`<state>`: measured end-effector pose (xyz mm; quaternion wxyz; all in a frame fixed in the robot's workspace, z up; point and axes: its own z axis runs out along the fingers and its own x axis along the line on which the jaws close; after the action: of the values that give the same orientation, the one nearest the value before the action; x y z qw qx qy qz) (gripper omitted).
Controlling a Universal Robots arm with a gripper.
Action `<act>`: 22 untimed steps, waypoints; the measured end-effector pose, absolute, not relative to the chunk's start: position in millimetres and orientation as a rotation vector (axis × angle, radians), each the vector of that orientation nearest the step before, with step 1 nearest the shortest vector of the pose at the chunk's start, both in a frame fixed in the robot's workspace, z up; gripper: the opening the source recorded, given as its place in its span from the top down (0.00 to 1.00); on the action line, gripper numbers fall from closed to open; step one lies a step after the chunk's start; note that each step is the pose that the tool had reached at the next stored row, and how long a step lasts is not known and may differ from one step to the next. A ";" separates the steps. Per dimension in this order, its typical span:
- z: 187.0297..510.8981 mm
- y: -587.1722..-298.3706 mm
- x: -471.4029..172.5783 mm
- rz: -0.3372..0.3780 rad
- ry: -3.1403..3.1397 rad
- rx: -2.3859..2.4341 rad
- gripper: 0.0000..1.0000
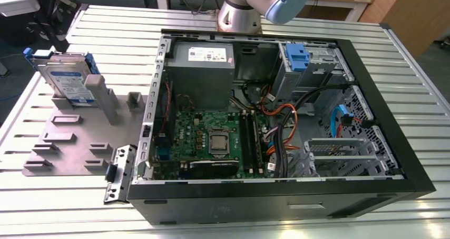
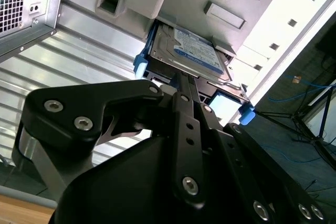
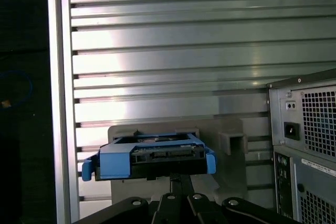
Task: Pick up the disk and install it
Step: 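Reach for the disk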
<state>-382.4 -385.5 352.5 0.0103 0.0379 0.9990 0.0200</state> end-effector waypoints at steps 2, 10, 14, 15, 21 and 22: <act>352.4 -385.5 -382.4 0.063 3.118 0.118 0.89; 352.4 -385.5 -382.4 0.063 3.120 0.118 0.89; 352.2 -385.5 -382.5 0.062 3.120 0.118 0.89; 351.7 -385.5 -383.0 0.062 3.120 0.118 0.89; 346.7 -385.5 -387.3 0.062 3.120 0.116 0.89; 346.1 -385.4 -388.5 0.061 3.120 0.116 0.89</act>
<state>-388.5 -385.4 346.1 0.0094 0.0371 0.9991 0.0194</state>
